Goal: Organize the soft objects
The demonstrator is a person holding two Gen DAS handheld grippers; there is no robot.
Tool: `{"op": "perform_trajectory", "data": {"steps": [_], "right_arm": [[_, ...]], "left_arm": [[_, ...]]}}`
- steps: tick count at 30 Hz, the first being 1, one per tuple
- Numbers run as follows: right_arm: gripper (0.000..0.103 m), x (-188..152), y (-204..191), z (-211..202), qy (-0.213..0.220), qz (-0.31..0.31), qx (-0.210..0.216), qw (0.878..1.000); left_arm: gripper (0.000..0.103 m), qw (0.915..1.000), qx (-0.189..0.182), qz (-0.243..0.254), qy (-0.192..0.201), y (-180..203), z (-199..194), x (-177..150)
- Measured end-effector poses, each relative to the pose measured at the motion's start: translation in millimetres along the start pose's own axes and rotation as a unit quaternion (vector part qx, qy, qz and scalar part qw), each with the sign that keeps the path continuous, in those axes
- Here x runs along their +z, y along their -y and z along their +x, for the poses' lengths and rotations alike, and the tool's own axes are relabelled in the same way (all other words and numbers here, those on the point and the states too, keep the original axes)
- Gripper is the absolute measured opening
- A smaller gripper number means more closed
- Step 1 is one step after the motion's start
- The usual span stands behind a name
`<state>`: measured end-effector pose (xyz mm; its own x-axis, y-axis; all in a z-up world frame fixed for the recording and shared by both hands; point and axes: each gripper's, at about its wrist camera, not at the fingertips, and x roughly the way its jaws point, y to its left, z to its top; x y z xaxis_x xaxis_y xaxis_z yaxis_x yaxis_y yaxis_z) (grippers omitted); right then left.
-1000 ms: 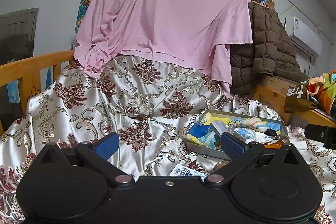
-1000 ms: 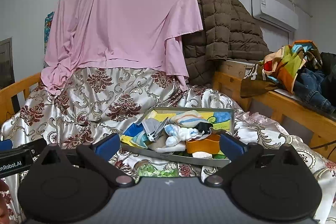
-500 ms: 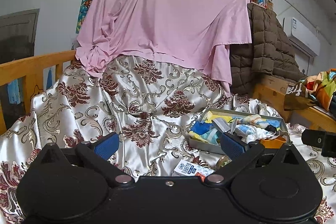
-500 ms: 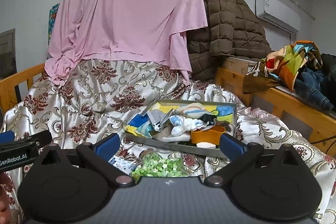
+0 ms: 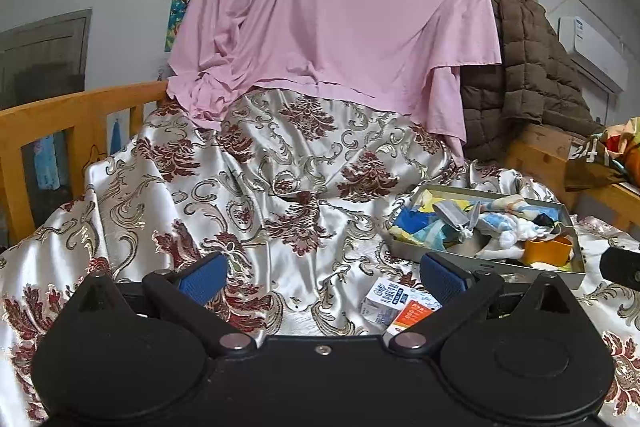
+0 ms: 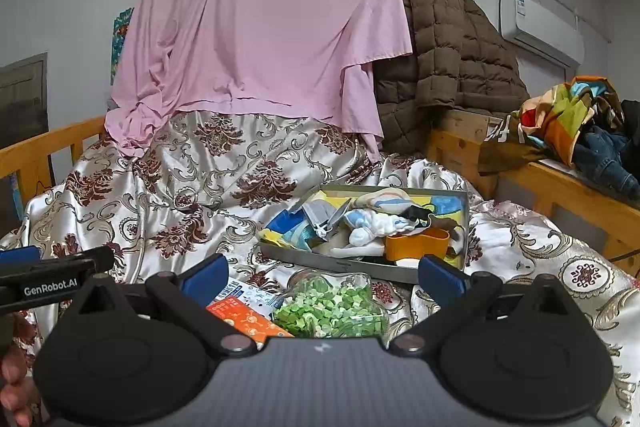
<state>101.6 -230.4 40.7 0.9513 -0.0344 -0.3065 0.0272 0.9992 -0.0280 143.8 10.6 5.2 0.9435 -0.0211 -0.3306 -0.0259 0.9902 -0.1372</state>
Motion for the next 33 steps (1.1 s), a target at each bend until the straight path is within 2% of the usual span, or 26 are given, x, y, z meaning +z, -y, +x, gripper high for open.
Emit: {"op": "perform_trajectory", "data": {"steps": [13,33], "right_arm": [[0.103,-13.9,7.4,-1.0,0.003,0.035,-0.015,0.999],[0.103,-50.9,11.3,7.3,-0.011,0.062,-0.016,0.998]], "left_arm": [[0.102,0.9997,0.0,0.017,0.02,4.7,-8.5,-4.7],[0.102,0.9986,-0.009,0.052,0.006,9.9,-5.8,-23.7]]}}
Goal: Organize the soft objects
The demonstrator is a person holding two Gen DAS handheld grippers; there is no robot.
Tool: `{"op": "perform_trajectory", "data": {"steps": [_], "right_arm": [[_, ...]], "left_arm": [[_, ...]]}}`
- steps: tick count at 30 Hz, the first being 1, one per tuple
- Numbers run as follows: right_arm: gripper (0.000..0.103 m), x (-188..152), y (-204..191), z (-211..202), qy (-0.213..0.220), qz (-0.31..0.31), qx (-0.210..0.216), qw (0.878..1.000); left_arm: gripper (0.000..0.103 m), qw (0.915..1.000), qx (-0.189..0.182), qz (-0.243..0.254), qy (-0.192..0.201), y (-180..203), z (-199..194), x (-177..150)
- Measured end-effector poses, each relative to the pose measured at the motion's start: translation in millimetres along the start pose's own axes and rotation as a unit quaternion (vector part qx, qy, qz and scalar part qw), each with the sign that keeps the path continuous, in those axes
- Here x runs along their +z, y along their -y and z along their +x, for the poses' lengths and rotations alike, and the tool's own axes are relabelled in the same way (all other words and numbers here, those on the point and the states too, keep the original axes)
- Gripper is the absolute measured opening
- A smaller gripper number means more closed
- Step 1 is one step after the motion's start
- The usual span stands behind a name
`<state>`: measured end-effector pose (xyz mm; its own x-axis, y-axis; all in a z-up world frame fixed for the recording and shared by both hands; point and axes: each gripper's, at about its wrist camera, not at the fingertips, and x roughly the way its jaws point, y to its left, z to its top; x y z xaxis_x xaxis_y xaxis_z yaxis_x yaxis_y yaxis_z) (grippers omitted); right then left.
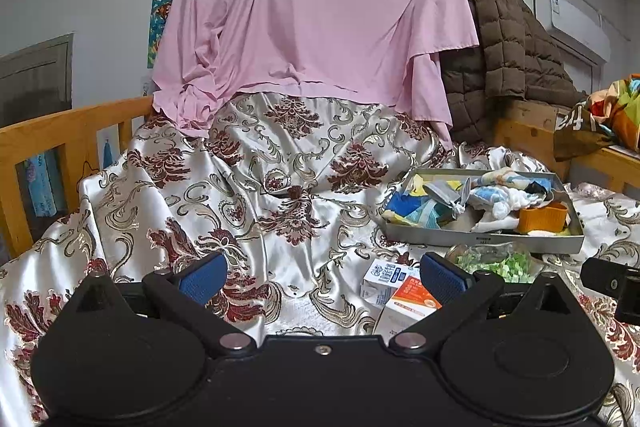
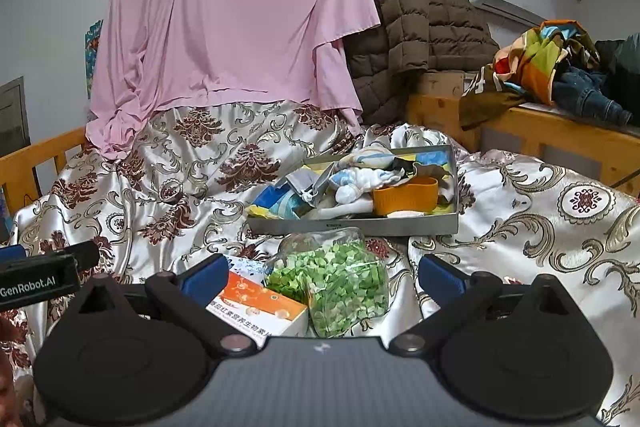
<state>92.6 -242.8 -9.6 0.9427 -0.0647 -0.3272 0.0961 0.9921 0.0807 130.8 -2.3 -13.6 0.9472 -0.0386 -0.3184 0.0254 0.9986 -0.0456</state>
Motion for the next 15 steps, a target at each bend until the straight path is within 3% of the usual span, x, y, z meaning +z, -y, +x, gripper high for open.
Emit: {"op": "perform_trajectory", "data": {"steps": [15], "right_arm": [[0.103,-13.3,0.2,4.2,0.0,0.006,0.001,1.0]], "left_arm": [[0.102,0.9999,-0.006,0.011,0.0,4.0,-0.1,-11.4]]}}
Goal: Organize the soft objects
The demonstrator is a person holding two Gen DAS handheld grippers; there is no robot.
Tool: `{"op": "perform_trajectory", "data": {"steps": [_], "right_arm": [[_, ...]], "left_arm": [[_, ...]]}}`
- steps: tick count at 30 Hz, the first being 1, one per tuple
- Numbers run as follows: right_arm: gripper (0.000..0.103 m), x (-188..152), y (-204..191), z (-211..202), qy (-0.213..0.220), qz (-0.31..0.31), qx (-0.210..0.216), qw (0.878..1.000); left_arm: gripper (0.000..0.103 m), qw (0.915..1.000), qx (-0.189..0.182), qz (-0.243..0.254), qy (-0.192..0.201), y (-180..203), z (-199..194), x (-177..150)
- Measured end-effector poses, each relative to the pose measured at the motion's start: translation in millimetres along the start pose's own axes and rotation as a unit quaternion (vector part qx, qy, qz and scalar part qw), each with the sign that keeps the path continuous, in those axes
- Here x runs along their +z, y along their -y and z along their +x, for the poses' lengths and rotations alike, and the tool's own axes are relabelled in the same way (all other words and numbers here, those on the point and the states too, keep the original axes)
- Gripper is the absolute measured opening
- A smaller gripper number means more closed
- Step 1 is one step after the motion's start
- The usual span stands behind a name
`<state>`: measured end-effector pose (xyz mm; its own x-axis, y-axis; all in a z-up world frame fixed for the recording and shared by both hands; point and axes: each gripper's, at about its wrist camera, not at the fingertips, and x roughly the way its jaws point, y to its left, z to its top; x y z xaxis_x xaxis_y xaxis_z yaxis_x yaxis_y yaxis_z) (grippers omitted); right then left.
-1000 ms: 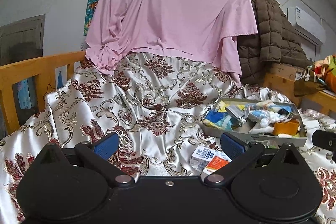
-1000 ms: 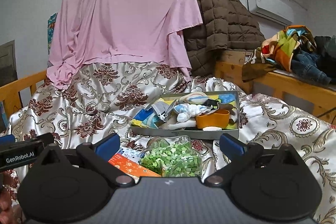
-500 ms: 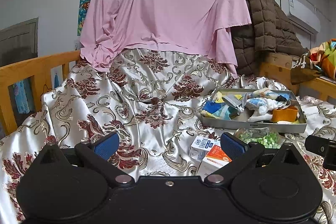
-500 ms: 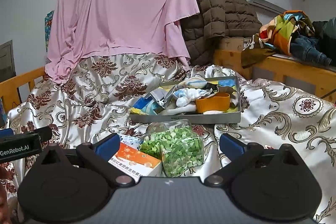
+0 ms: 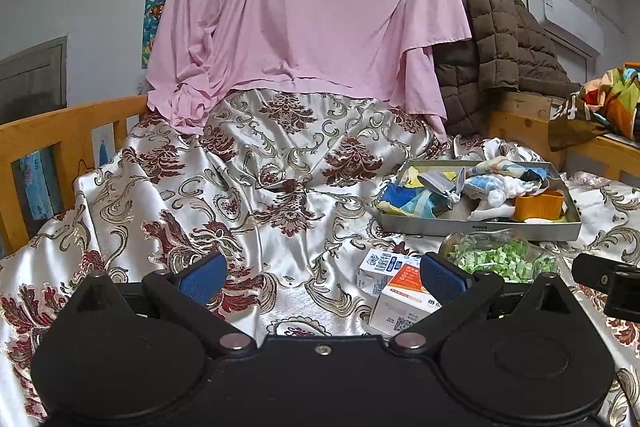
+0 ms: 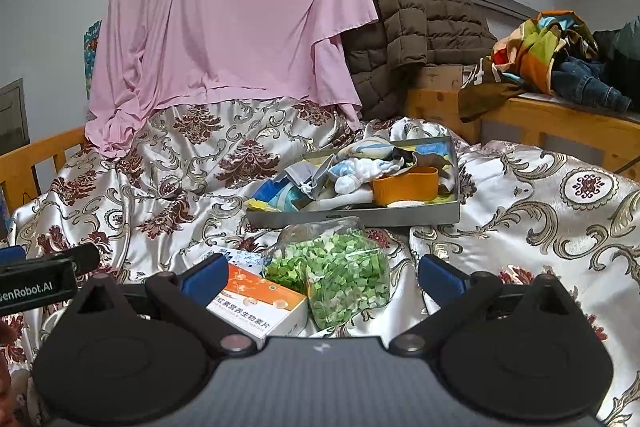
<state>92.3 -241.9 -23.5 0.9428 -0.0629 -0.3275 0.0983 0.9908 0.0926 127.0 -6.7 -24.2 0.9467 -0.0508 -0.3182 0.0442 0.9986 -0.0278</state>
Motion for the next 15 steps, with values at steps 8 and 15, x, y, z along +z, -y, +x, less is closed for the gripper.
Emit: {"op": "perform_trajectory", "data": {"steps": [8,15], "right_arm": [[0.103,-6.0,-2.2,0.8,0.0,-0.004,0.001,1.0],[0.103,-11.9,-4.7,7.0,-0.019,-0.01,-0.002,1.0]], "left_arm": [[0.102,1.0,-0.002,0.003,0.003,2.4,0.9,-4.7],[0.102,1.0,-0.002,0.006,0.003,3.4,1.9,-8.6]]}}
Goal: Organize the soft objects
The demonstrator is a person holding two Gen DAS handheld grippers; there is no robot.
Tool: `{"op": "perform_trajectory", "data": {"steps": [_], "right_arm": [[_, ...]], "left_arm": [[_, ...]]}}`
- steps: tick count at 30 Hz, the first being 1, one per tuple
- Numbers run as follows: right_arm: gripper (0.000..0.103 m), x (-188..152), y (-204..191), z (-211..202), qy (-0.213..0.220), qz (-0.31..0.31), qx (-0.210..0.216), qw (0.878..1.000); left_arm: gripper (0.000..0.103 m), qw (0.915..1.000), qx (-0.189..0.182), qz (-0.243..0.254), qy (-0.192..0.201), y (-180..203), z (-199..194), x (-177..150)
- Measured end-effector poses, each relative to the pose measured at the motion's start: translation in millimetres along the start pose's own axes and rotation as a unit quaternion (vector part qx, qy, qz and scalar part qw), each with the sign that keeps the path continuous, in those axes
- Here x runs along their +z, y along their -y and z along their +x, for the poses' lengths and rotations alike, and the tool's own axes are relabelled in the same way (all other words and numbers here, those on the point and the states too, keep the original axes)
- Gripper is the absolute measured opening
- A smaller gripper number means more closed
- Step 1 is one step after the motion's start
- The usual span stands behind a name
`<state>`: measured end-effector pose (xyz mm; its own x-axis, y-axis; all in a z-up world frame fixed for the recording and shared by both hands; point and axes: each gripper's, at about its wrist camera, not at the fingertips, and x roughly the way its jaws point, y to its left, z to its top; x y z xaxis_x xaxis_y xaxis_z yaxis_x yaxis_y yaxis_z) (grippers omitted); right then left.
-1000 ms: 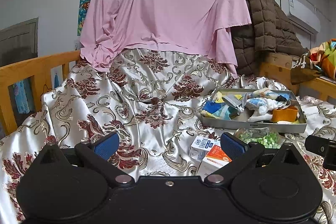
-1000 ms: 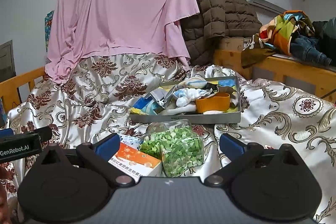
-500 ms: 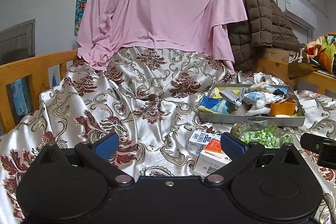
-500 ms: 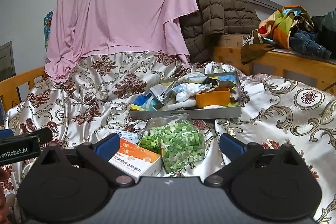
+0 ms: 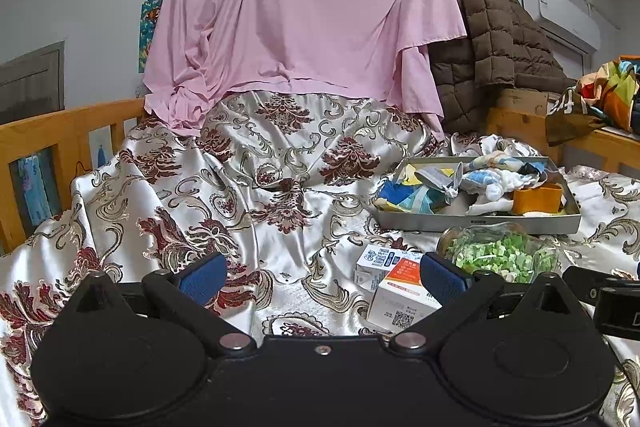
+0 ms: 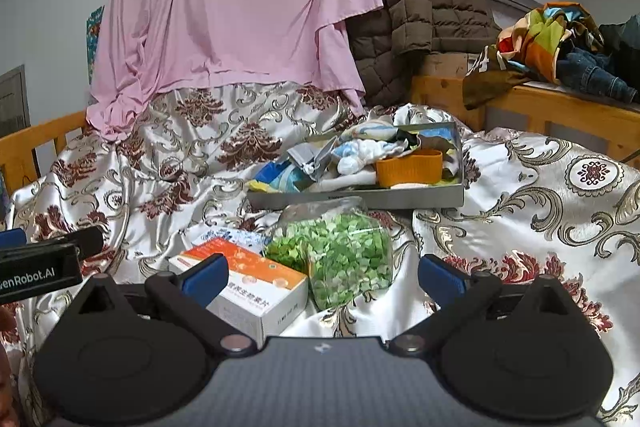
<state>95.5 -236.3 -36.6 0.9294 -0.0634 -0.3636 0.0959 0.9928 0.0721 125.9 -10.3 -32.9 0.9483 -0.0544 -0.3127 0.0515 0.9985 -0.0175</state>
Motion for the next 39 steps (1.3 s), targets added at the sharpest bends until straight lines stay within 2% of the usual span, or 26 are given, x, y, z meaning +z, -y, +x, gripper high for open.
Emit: {"op": "perform_trajectory", "data": {"steps": [7,17,39], "right_arm": [[0.103,-5.3,1.7,5.0,-0.014,0.001,-0.016,1.0],[0.103,-7.1,1.4,2.7,-0.015,-0.002,-0.019,1.0],[0.103,-7.6,1.0,4.2,-0.022,-0.008,-0.018,1.0]], "left_arm": [[0.102,0.9999,0.006,0.003,-0.011,-2.2,6.4,-5.7],[0.102,0.9994,-0.001,0.021,-0.026,0.1,10.1,-16.3],[0.102,0.9994,-0.008,0.015,-0.028,2.2,7.8,-19.2]]}}
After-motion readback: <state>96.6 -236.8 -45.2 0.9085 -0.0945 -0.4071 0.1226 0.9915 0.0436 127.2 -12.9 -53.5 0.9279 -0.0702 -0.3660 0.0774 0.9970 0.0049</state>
